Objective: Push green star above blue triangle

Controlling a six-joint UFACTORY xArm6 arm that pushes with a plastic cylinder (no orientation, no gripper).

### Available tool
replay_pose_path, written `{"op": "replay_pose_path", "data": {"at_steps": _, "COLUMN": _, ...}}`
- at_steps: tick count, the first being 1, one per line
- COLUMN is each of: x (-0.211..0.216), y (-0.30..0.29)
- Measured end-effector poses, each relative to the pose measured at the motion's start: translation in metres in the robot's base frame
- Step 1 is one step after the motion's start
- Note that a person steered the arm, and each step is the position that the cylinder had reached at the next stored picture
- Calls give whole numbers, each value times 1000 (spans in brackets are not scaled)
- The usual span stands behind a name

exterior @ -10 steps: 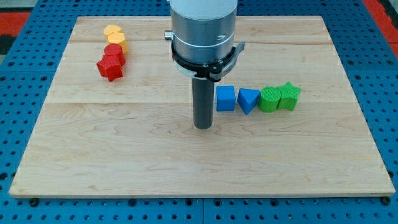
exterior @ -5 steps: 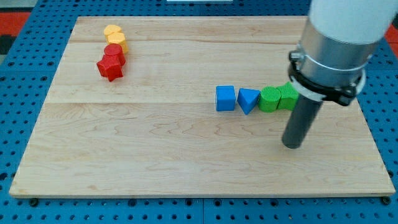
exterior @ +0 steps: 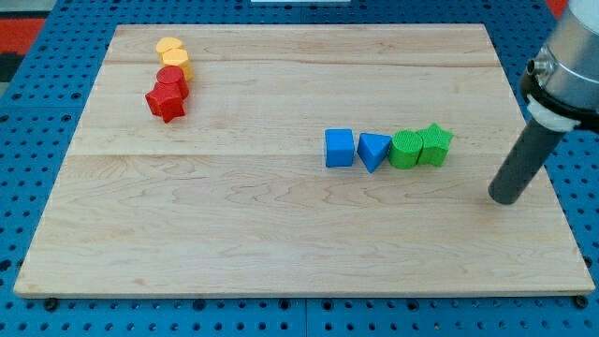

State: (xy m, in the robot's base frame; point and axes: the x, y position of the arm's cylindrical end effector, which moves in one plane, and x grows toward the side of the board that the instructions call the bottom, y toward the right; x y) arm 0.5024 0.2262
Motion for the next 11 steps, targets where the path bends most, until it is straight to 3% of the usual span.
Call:
{"op": "replay_pose_path", "data": {"at_steps": 4, "x": -73, "y": -69}}
{"op": "replay_pose_path", "data": {"at_steps": 9, "x": -91, "y": -99}}
{"op": "replay_pose_path", "data": {"at_steps": 11, "x": -103, "y": -139}}
